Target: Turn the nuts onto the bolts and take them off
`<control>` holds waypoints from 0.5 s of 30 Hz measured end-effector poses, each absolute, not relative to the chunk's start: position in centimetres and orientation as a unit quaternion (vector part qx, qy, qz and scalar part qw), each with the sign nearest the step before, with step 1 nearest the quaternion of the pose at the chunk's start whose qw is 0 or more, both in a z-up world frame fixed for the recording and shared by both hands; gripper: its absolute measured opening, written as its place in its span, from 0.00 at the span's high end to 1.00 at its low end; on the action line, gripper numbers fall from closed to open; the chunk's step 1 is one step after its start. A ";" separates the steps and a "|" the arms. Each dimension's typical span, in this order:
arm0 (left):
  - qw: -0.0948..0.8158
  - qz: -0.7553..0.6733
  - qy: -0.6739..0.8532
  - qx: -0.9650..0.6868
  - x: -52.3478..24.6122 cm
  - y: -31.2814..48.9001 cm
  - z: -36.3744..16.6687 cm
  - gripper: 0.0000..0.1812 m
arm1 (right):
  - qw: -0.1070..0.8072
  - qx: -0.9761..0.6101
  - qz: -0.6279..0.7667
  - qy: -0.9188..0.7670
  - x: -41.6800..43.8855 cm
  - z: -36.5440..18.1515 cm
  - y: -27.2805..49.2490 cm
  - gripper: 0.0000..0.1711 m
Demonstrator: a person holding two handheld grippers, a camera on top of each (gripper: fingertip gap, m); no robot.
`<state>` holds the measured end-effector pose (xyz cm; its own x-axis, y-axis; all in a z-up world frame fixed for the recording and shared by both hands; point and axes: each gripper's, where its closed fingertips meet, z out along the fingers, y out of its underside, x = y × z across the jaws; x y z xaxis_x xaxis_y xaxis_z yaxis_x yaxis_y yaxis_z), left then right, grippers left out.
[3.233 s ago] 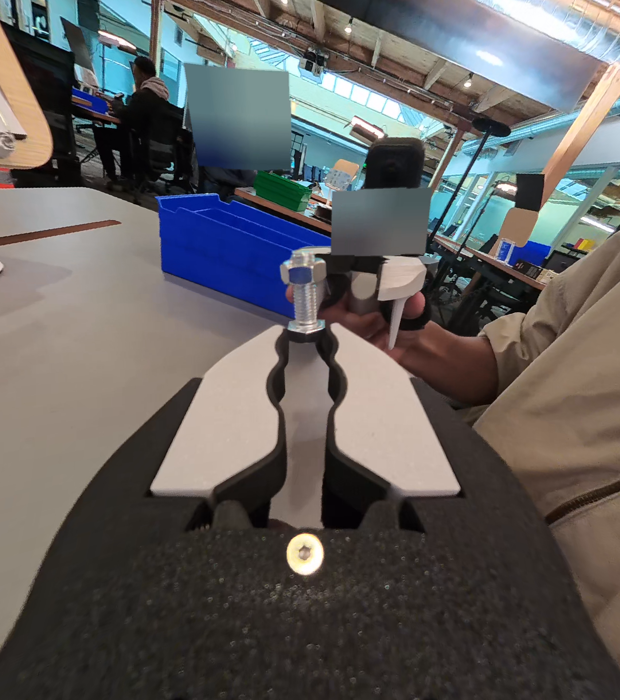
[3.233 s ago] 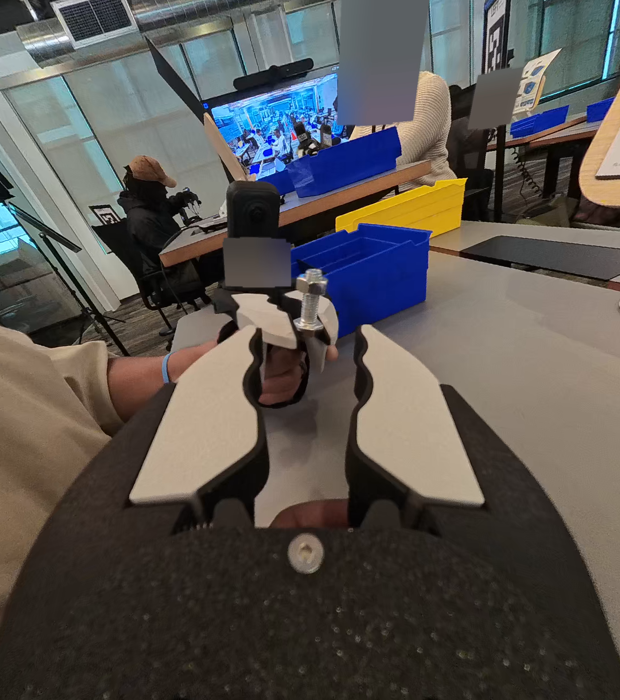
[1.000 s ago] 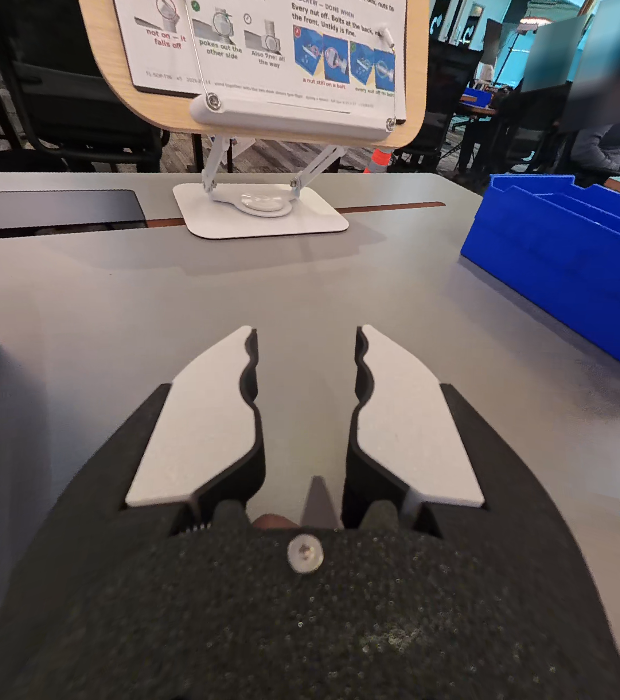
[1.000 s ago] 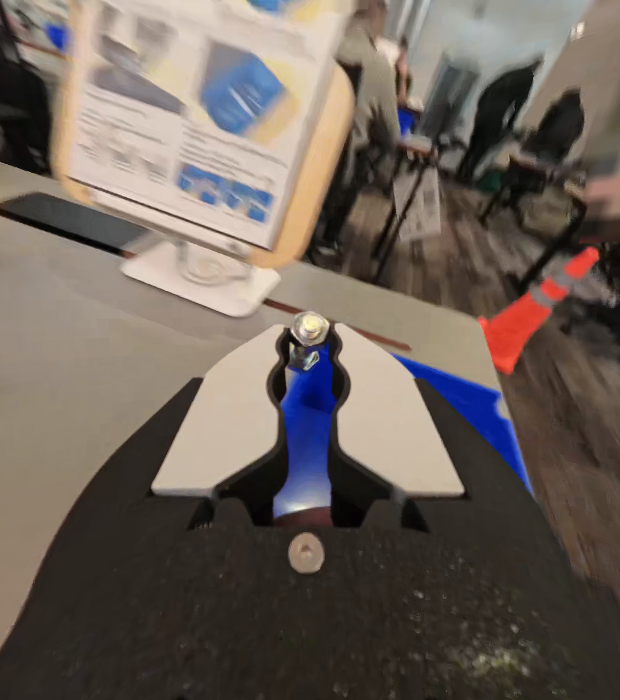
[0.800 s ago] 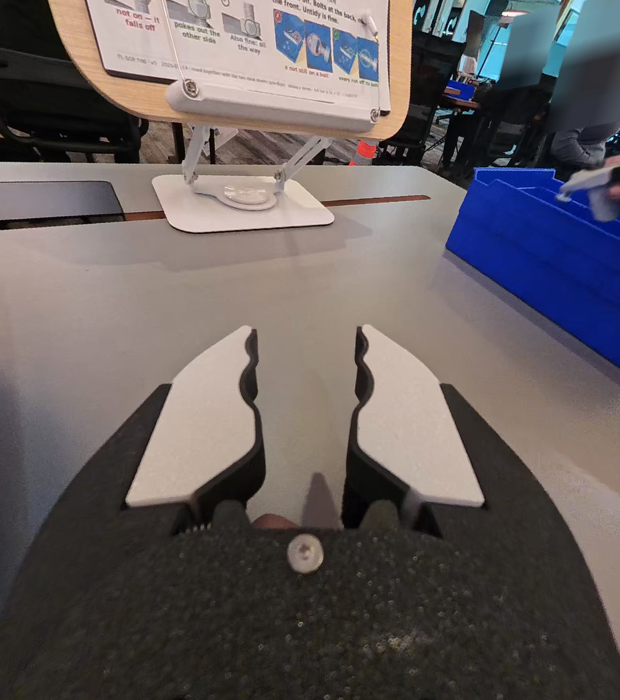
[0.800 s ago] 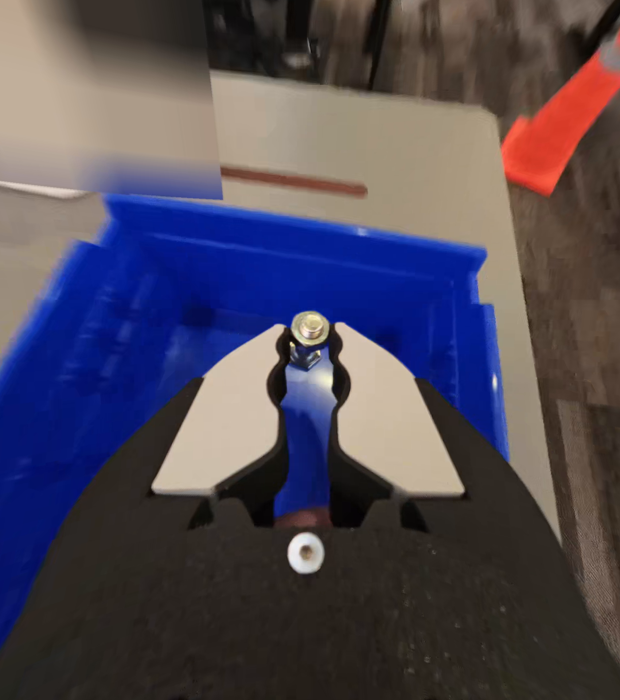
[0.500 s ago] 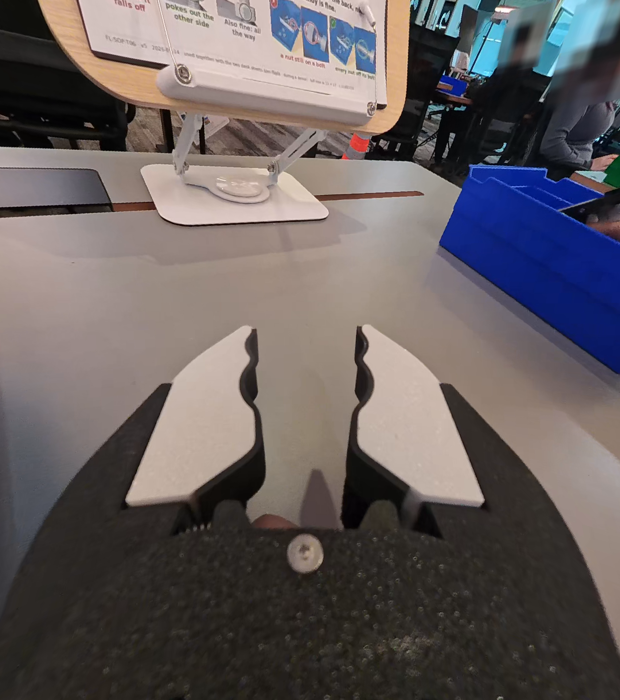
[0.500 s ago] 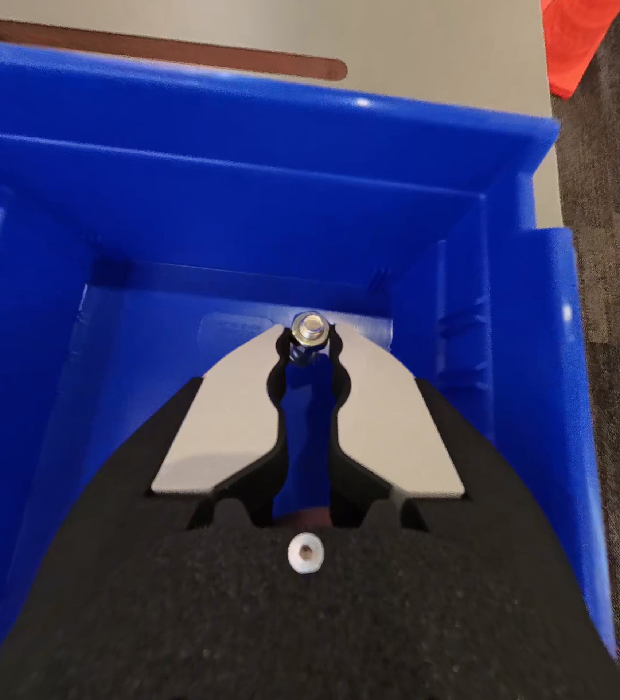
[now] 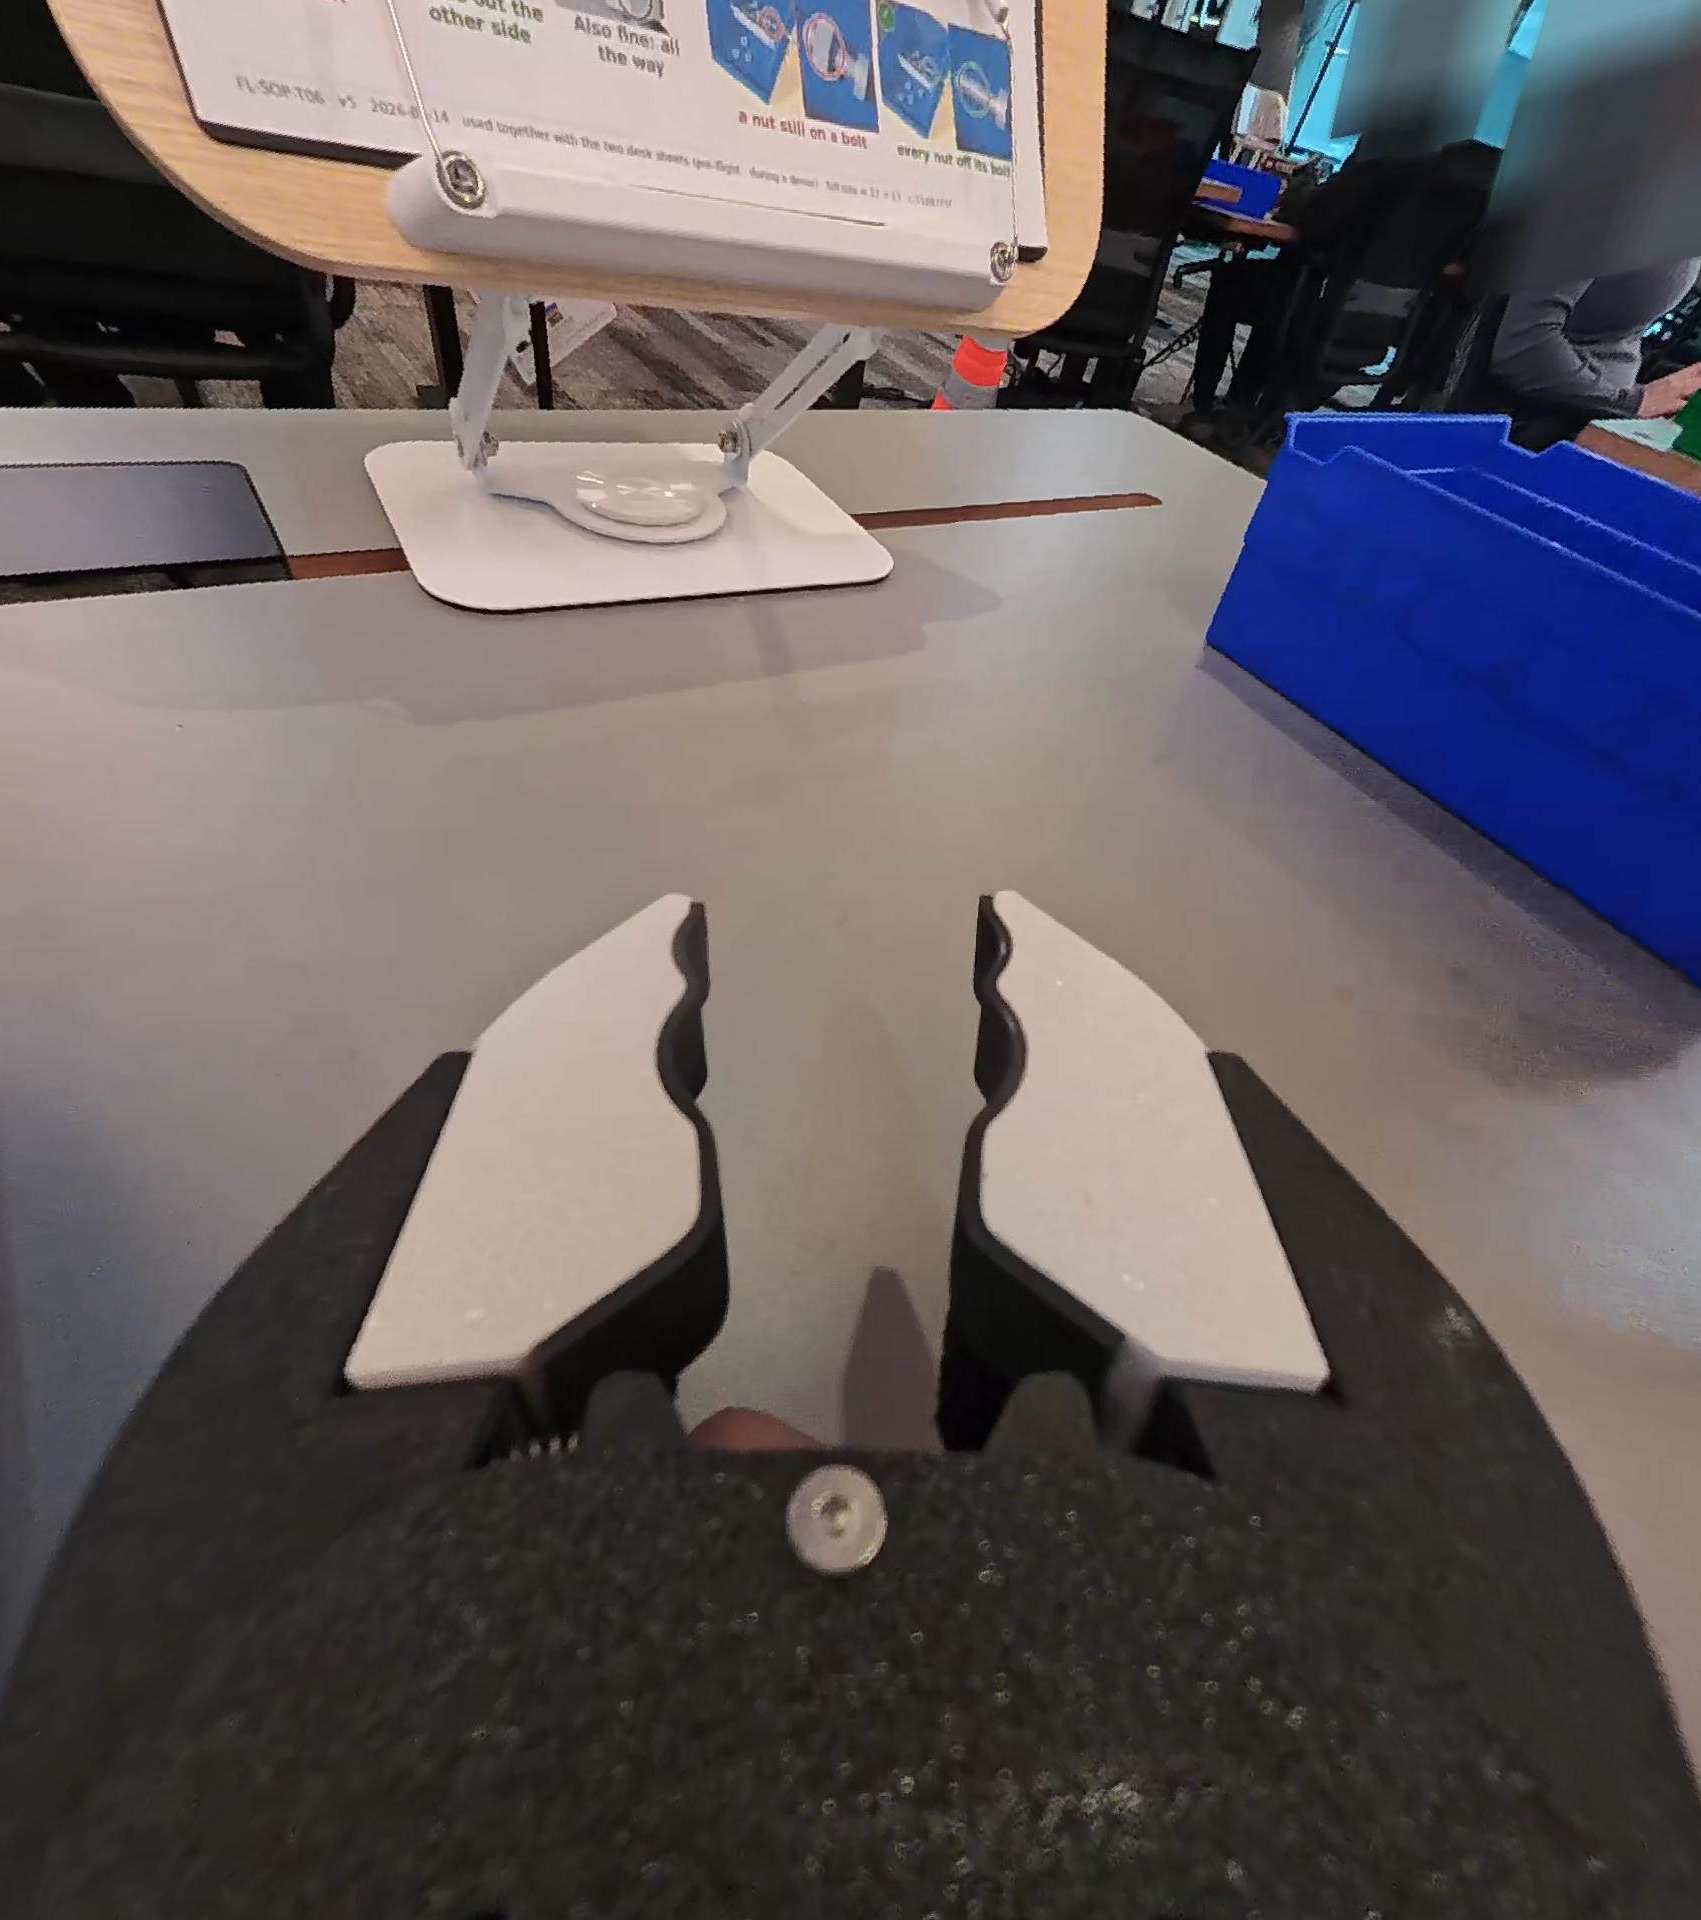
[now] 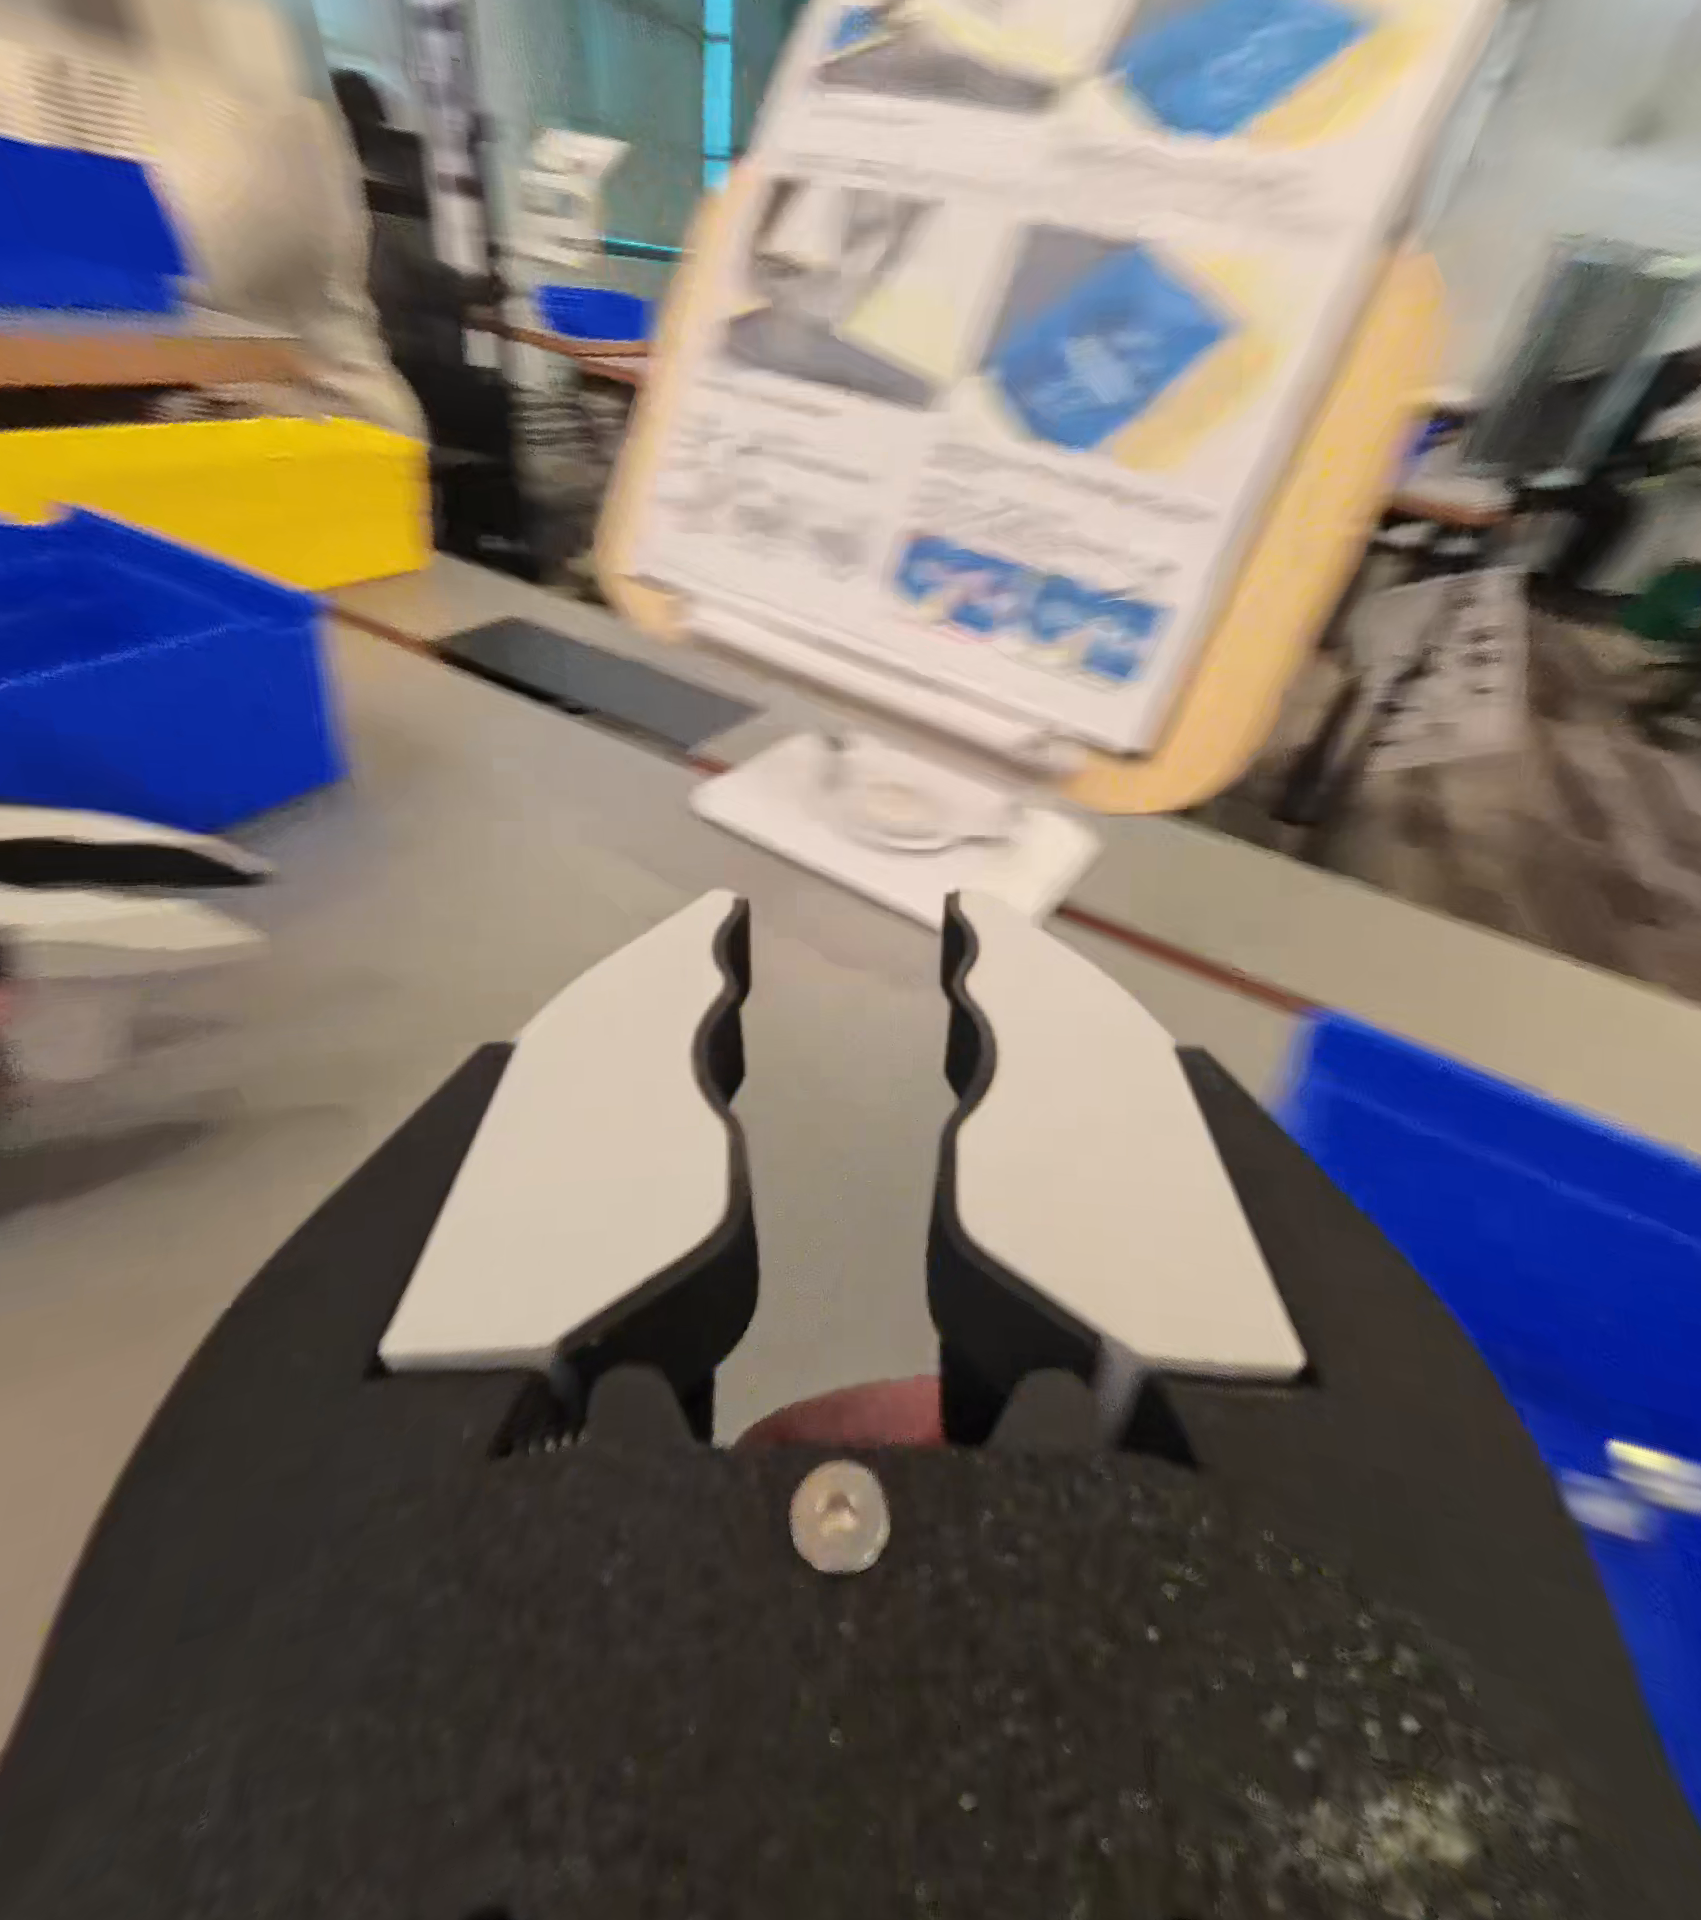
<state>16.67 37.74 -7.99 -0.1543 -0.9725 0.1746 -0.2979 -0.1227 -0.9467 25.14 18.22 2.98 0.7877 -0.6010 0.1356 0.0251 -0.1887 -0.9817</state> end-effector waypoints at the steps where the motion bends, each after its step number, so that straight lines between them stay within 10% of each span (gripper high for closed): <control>1: 0.343 -0.501 0.567 -0.557 16.6 37.9 -7.8 0.73 | 0.612 -0.732 -0.226 0.195 23.5 1.3 20.4 0.79; 15: 0.407 -0.475 0.551 -0.553 16.2 38.3 -7.2 0.72 | 0.595 -0.758 -0.141 0.227 19.3 -7.5 26.0 0.72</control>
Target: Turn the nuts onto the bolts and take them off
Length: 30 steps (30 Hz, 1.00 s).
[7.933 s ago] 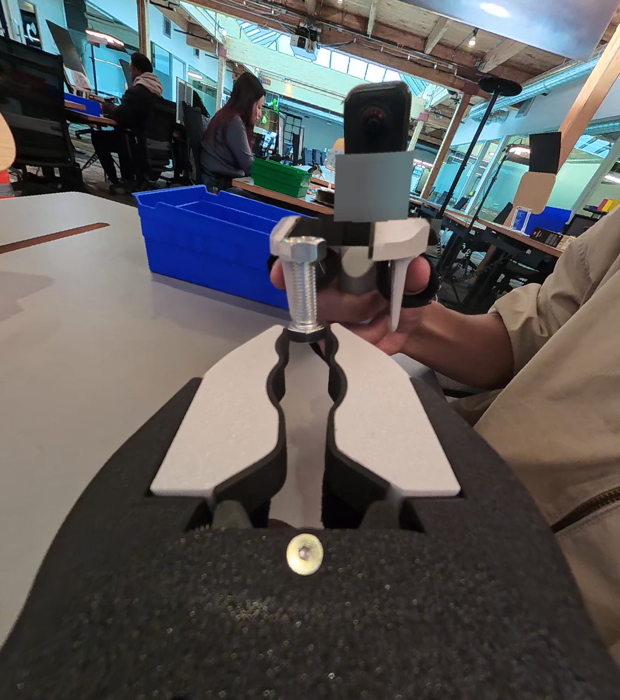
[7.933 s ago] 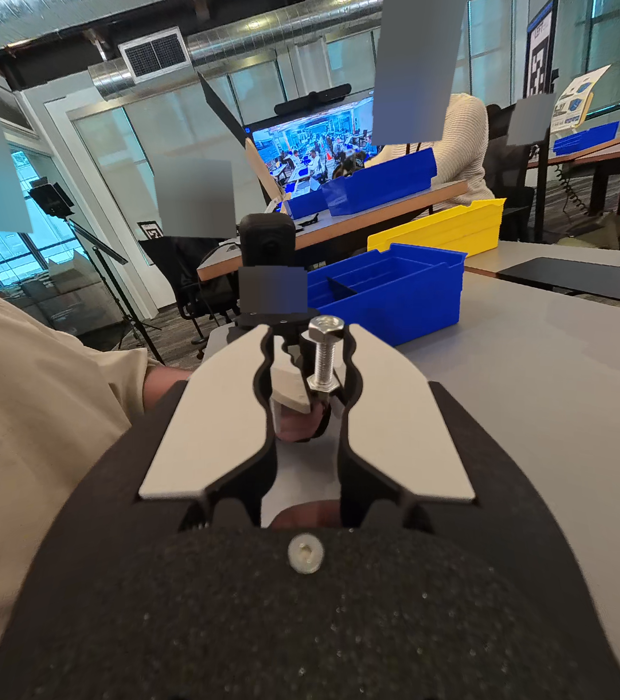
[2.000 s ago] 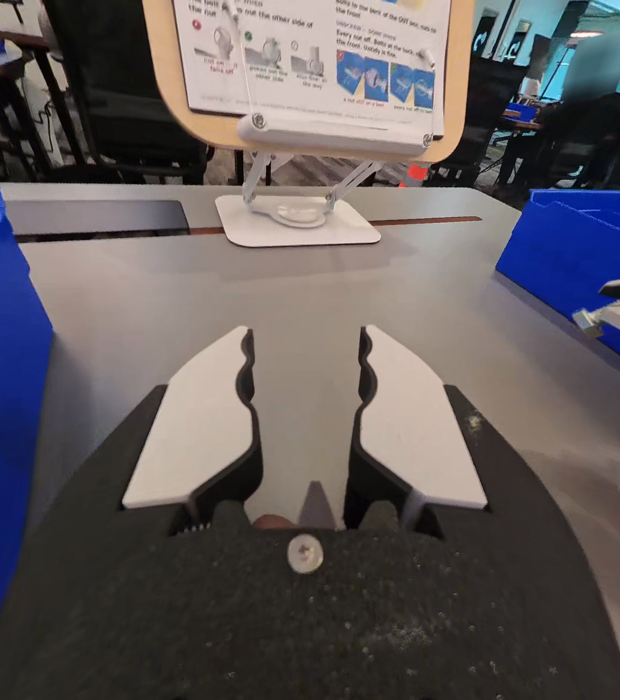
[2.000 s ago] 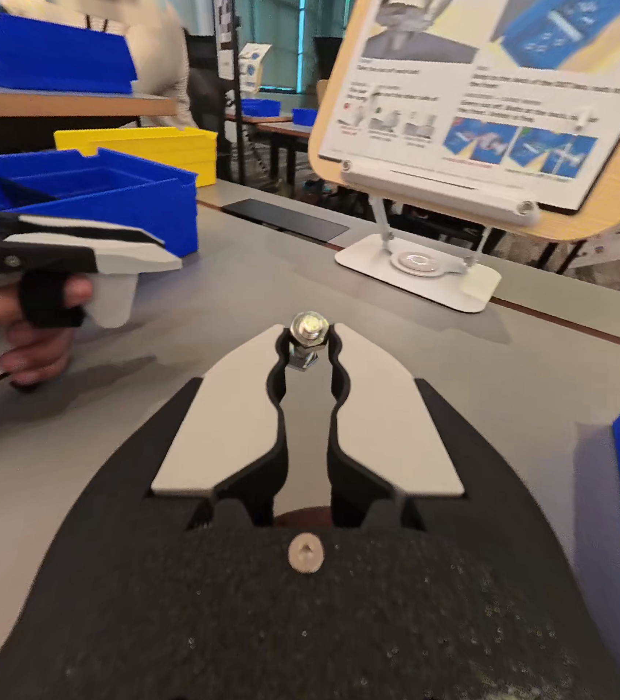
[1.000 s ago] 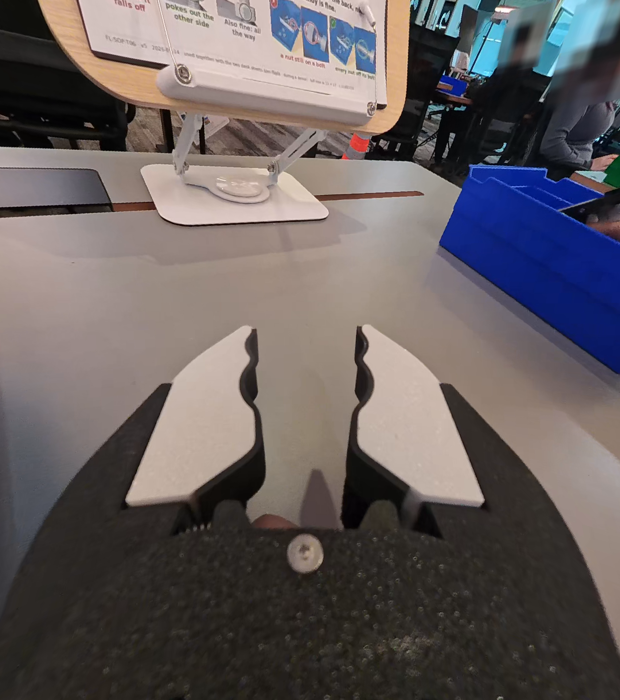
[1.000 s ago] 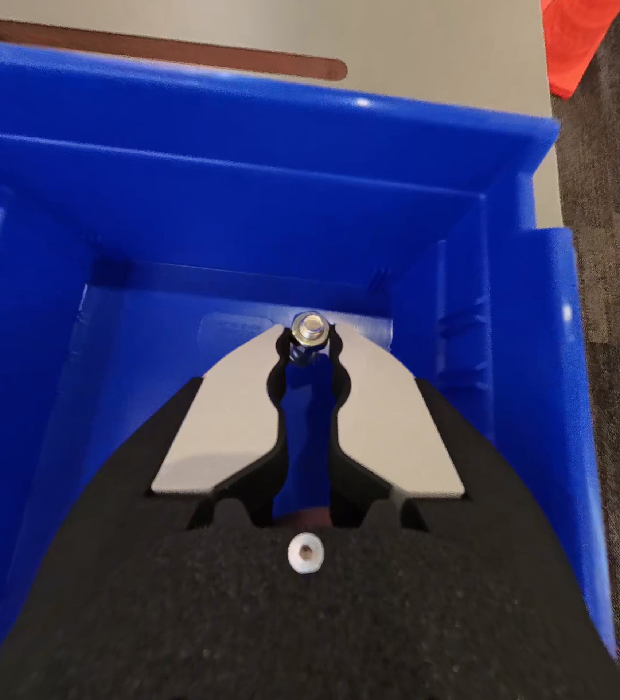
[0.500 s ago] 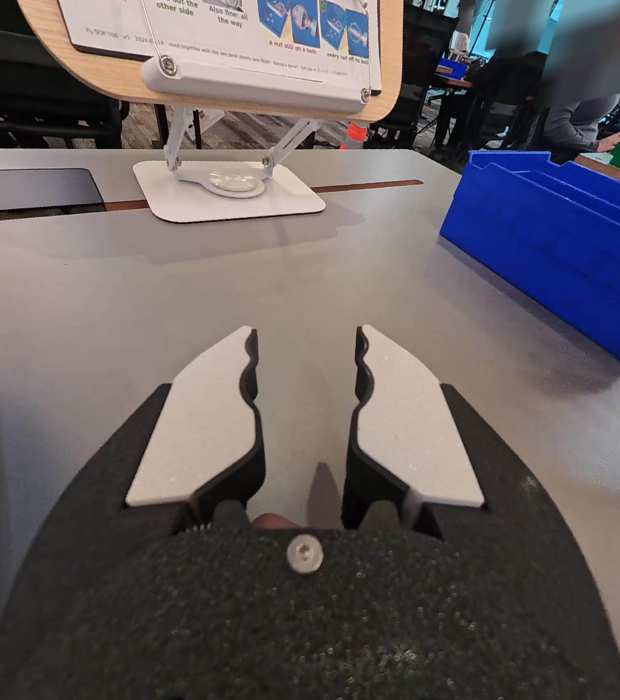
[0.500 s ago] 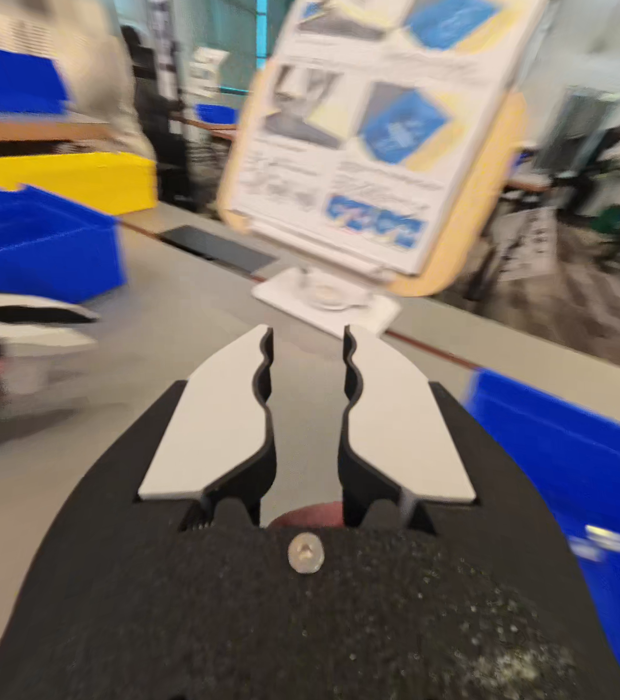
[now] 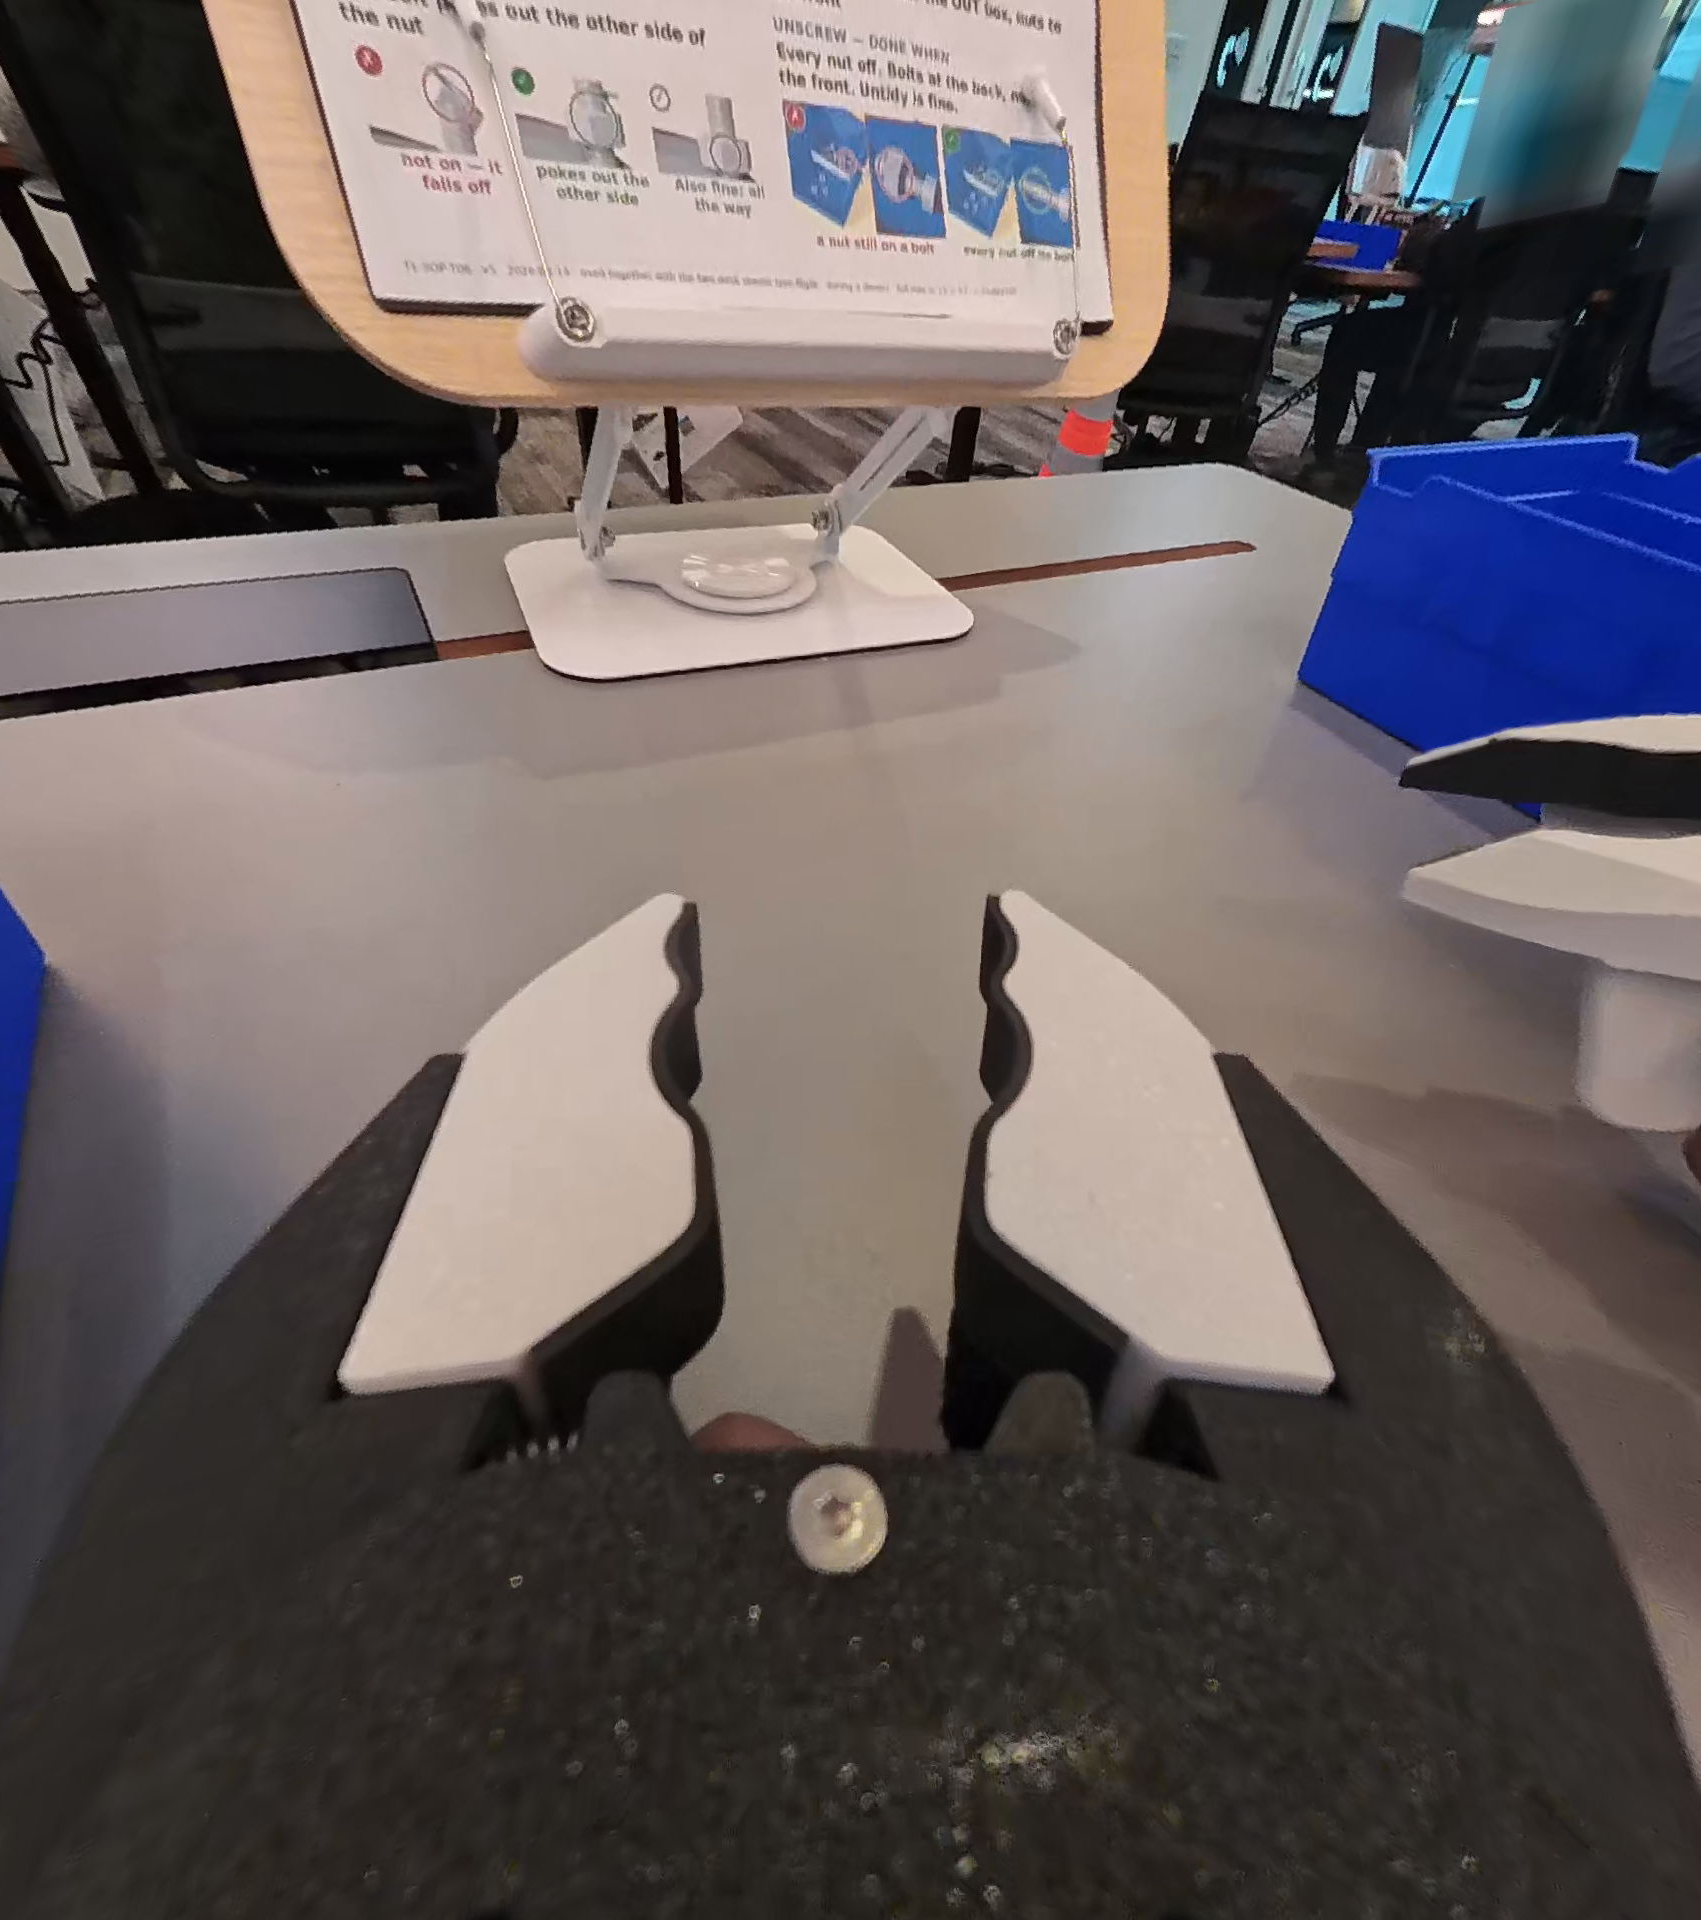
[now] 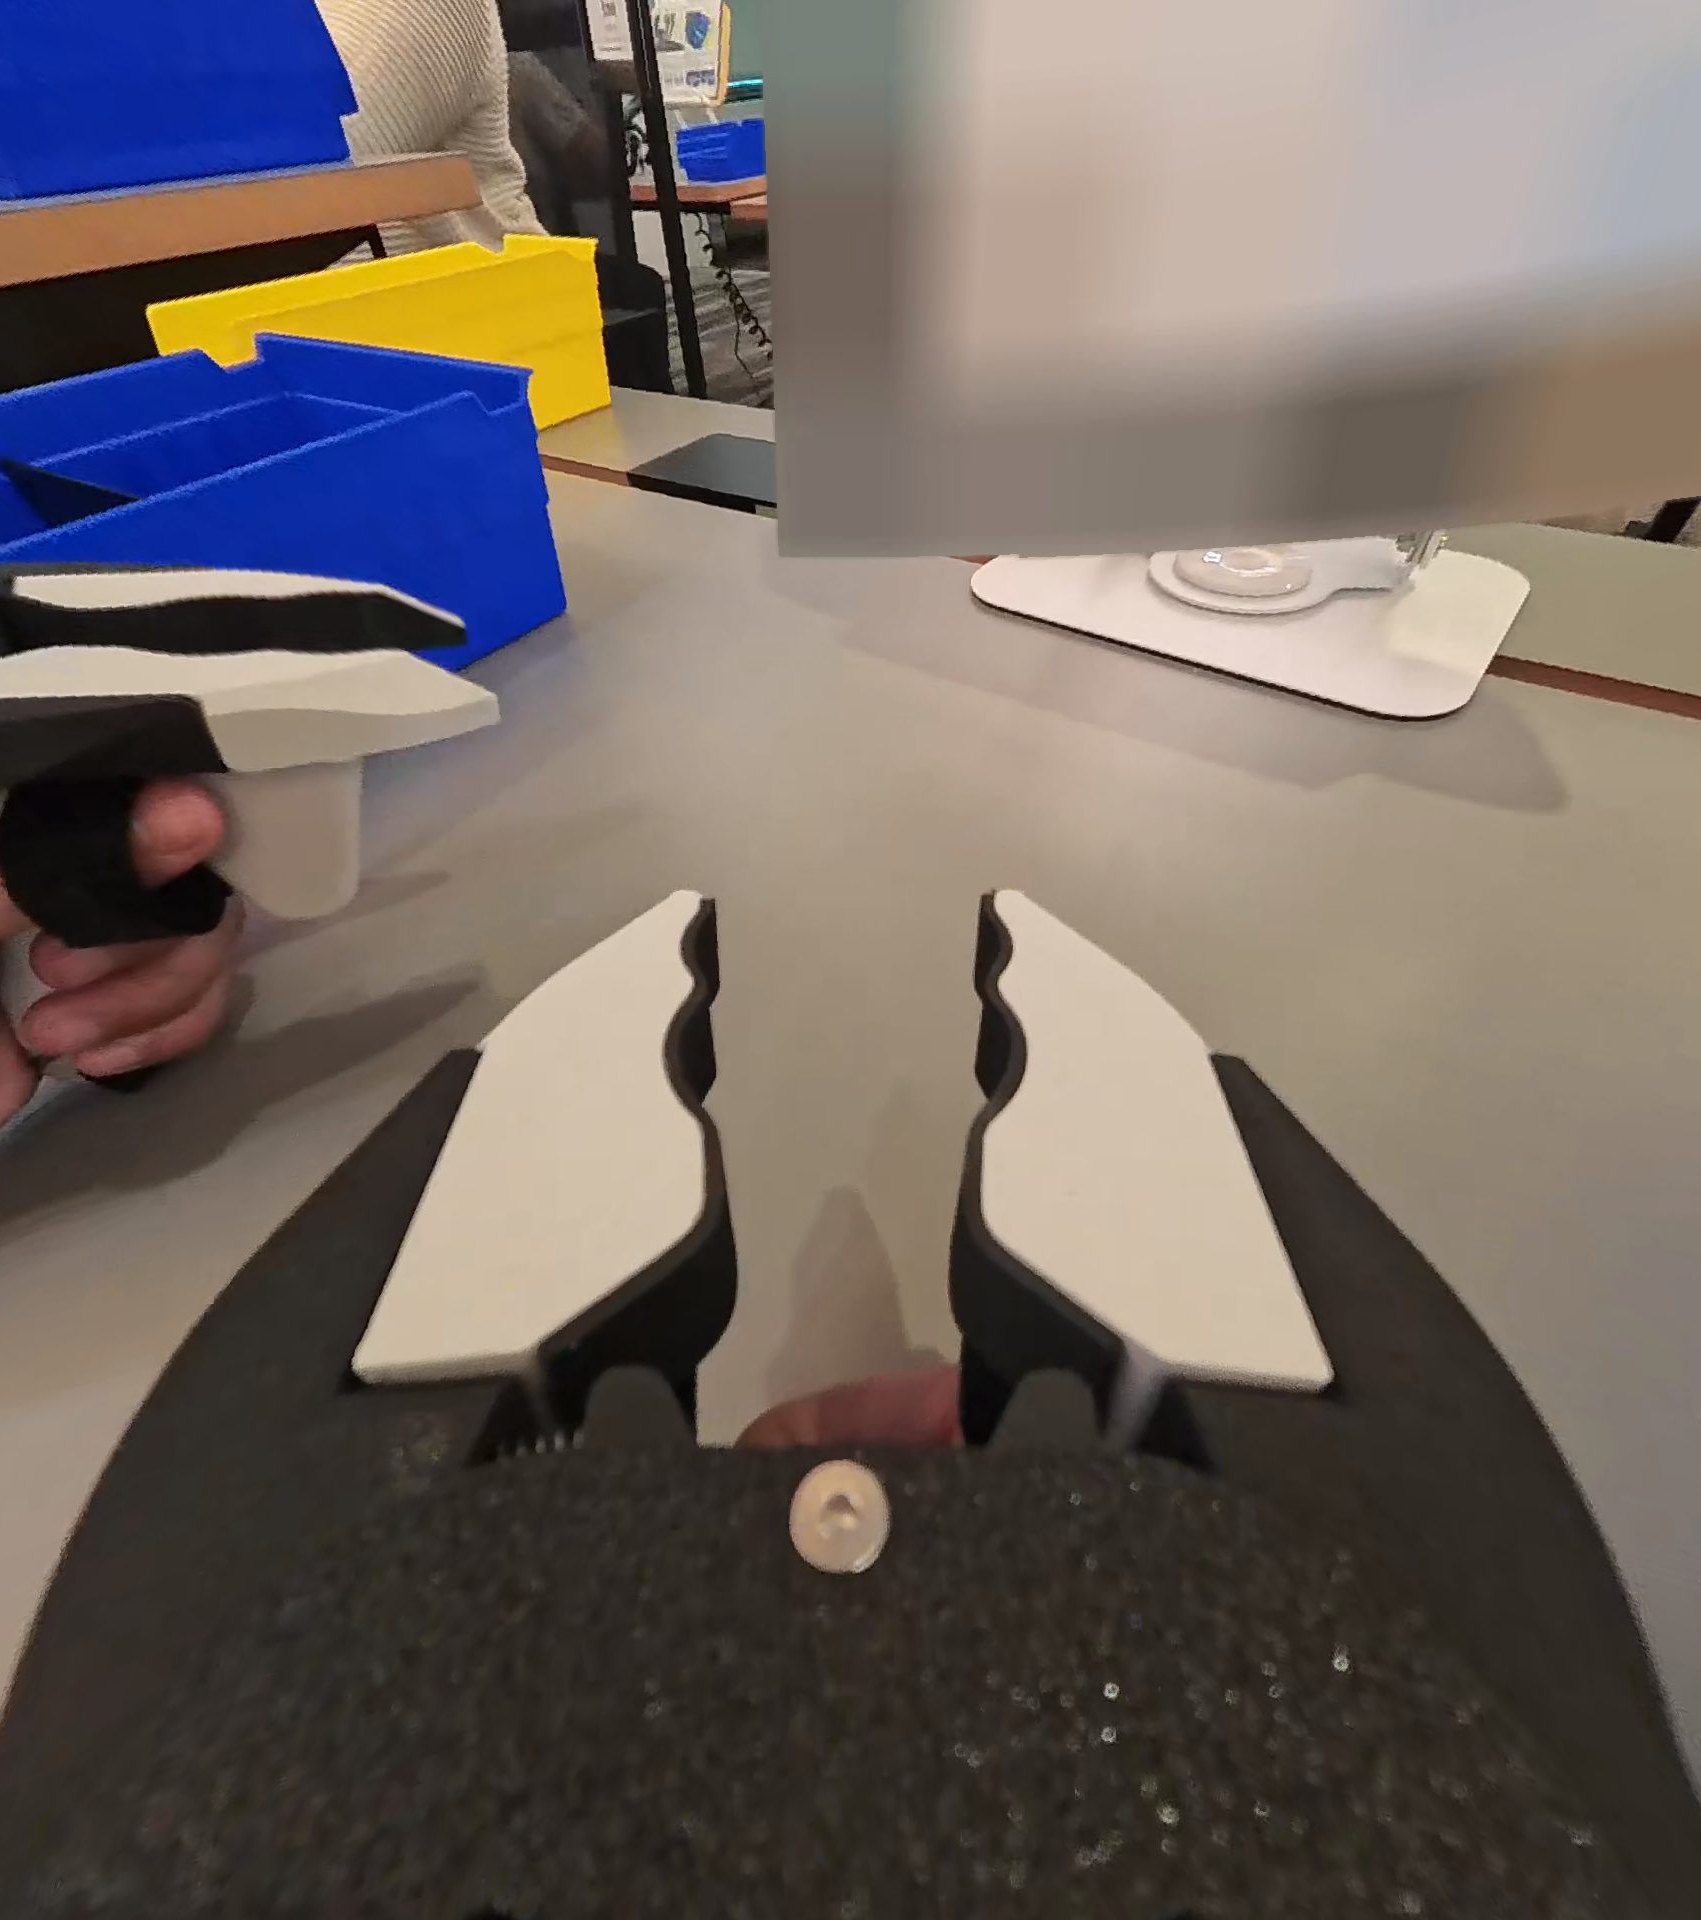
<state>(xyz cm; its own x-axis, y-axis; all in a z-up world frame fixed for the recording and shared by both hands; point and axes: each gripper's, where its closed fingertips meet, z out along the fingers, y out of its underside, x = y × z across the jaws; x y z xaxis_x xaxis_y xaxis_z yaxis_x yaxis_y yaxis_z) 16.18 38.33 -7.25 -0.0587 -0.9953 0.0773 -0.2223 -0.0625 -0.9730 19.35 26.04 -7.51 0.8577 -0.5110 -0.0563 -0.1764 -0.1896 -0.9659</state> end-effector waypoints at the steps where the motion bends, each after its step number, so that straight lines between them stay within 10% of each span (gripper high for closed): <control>1: 0.403 -0.473 0.554 -0.554 16.3 38.3 -7.4 0.72 | 0.595 -0.758 -0.140 0.227 19.3 -7.5 26.0 0.72; 21: 0.374 -0.399 0.666 -0.508 8.4 42.2 -0.8 0.74 | 0.580 -0.776 -0.172 0.179 18.0 -7.6 26.6 0.74; 30: 0.145 -0.111 0.745 -0.642 0.3 58.5 -12.2 0.75 | 0.577 -0.781 -0.174 0.166 17.6 -7.7 26.8 0.74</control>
